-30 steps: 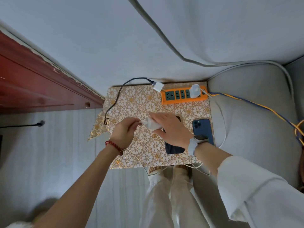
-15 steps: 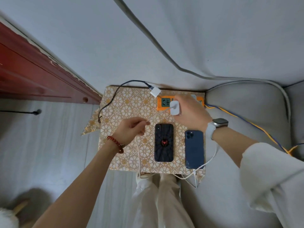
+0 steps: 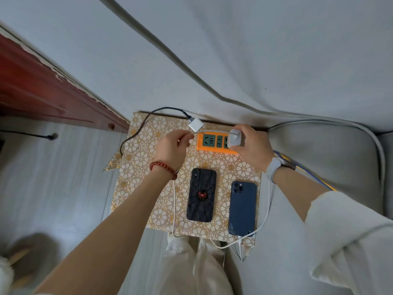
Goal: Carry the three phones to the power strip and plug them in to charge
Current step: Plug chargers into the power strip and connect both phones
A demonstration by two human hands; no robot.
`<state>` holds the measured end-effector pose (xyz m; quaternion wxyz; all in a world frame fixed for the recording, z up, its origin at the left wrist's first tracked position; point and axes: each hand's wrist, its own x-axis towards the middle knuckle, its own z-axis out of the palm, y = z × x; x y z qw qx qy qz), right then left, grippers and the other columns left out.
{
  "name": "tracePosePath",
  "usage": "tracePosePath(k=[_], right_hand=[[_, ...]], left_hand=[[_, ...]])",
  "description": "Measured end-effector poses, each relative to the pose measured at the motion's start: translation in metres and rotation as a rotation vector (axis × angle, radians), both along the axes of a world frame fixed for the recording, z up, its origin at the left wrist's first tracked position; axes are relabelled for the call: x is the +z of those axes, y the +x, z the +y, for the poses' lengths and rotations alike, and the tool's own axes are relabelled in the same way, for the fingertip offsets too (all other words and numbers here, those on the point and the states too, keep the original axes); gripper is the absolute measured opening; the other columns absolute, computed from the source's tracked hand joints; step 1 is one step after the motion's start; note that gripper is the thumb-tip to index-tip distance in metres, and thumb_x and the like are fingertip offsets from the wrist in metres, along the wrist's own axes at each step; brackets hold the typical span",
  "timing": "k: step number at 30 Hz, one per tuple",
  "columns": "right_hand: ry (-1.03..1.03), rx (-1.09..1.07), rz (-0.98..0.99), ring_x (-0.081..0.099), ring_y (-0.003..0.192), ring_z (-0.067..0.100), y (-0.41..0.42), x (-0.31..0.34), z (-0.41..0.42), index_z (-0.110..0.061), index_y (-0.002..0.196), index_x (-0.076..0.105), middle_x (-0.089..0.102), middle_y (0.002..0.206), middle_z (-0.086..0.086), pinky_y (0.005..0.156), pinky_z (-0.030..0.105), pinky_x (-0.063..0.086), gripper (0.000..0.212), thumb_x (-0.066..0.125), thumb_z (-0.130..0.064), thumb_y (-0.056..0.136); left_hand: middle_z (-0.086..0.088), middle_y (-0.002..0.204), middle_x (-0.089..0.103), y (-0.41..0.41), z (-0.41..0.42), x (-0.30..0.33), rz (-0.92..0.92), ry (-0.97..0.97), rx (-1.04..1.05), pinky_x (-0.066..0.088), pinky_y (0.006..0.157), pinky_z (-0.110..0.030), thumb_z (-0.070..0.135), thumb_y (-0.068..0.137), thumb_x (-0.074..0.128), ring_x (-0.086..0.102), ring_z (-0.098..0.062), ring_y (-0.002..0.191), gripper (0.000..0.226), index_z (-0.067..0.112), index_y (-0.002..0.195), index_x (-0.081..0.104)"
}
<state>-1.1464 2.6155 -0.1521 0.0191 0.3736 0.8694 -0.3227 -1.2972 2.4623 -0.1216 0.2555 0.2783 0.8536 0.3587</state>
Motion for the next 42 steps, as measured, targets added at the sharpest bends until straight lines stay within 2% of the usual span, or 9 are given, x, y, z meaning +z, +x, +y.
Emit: tracePosePath(k=[3,5,10,15,21,25,33,36,42], right_hand=[[-0.102,-0.083,0.029,0.060,0.100,0.026,0.002,-0.005,0.000,-0.016,0.111,0.053,0.066,0.110,0.006,0.088,0.042,0.047,0.049,0.075,-0.018,0.068],[-0.139,-0.101,0.057,0.058,0.100,0.025,0.003,-0.007,-0.001,-0.016,0.110,0.053,0.065,0.110,0.005,0.085,0.038,0.046,0.048,0.076,-0.016,0.068],[-0.063,-0.049,0.005,0.055,0.106,0.026,0.001,-0.010,0.001,-0.020,0.114,0.052,0.064,0.113,0.004,0.093,0.046,0.041,0.050,0.074,-0.024,0.069],[-0.050,-0.049,-0.022,0.056,0.105,0.026,0.001,-0.009,0.005,-0.020,0.115,0.052,0.065,0.113,0.004,0.093,0.044,0.039,0.053,0.074,-0.027,0.068],[0.085,-0.004,-0.128,0.050,0.113,0.027,-0.005,-0.015,-0.001,-0.026,0.112,0.053,0.063,0.113,0.002,0.095,0.044,0.033,0.045,0.071,-0.029,0.071],[-0.041,0.027,-0.083,0.043,0.120,0.027,0.000,-0.012,0.004,-0.024,0.117,0.053,0.059,0.120,0.003,0.097,0.042,0.029,0.044,0.066,-0.032,0.076],[0.029,0.038,-0.233,0.042,0.117,0.029,-0.012,-0.006,0.011,-0.036,0.110,0.059,0.058,0.120,0.002,0.095,0.046,0.033,0.032,0.062,-0.040,0.079],[0.075,0.051,-0.279,0.044,0.115,0.029,-0.012,-0.006,0.012,-0.037,0.106,0.061,0.059,0.120,0.003,0.092,0.045,0.035,0.027,0.060,-0.042,0.080],[0.201,0.078,-0.346,0.045,0.113,0.029,-0.011,0.001,0.004,-0.033,0.117,0.053,0.057,0.117,0.005,0.091,0.044,0.034,0.033,0.053,-0.041,0.085]], left_hand=[[0.008,0.068,0.056,0.003,0.007,-0.003,0.038,-0.014,-0.030,0.037,0.047,-0.007,0.020,0.089,0.051,0.049,-0.003,0.056,0.019,0.011,0.093,0.067],[0.006,0.070,0.057,0.003,0.010,-0.004,0.031,-0.042,-0.038,0.039,0.052,-0.018,0.021,0.090,0.050,0.051,-0.011,0.060,0.020,0.012,0.094,0.067],[0.008,0.068,0.056,-0.001,0.012,-0.005,0.036,-0.052,-0.021,0.034,0.048,-0.012,0.018,0.090,0.050,0.047,0.001,0.057,0.019,0.010,0.091,0.067],[0.005,0.068,0.057,0.000,0.015,-0.004,0.028,-0.044,-0.016,0.032,0.048,-0.016,0.017,0.090,0.050,0.046,-0.001,0.055,0.019,0.010,0.090,0.067],[0.011,0.066,0.056,-0.001,0.017,-0.007,0.013,-0.067,0.007,0.033,0.044,-0.010,0.019,0.090,0.048,0.048,-0.001,0.055,0.019,0.013,0.090,0.067],[0.013,0.062,0.053,-0.006,0.014,-0.007,0.013,-0.072,0.033,0.034,0.044,-0.012,0.016,0.090,0.048,0.046,-0.002,0.053,0.019,0.011,0.089,0.067],[0.000,0.072,0.059,-0.011,0.011,-0.007,-0.024,-0.082,0.024,0.035,0.048,-0.018,0.016,0.090,0.049,0.046,-0.005,0.054,0.019,0.010,0.092,0.067],[0.001,0.072,0.059,-0.014,0.014,-0.009,-0.046,-0.101,0.014,0.038,0.050,-0.019,0.018,0.090,0.048,0.048,-0.006,0.057,0.020,0.011,0.092,0.066],[0.007,0.068,0.057,-0.008,0.003,-0.011,-0.138,-0.105,-0.013,0.045,0.053,-0.021,0.021,0.090,0.049,0.054,-0.013,0.063,0.018,0.013,0.095,0.064]])
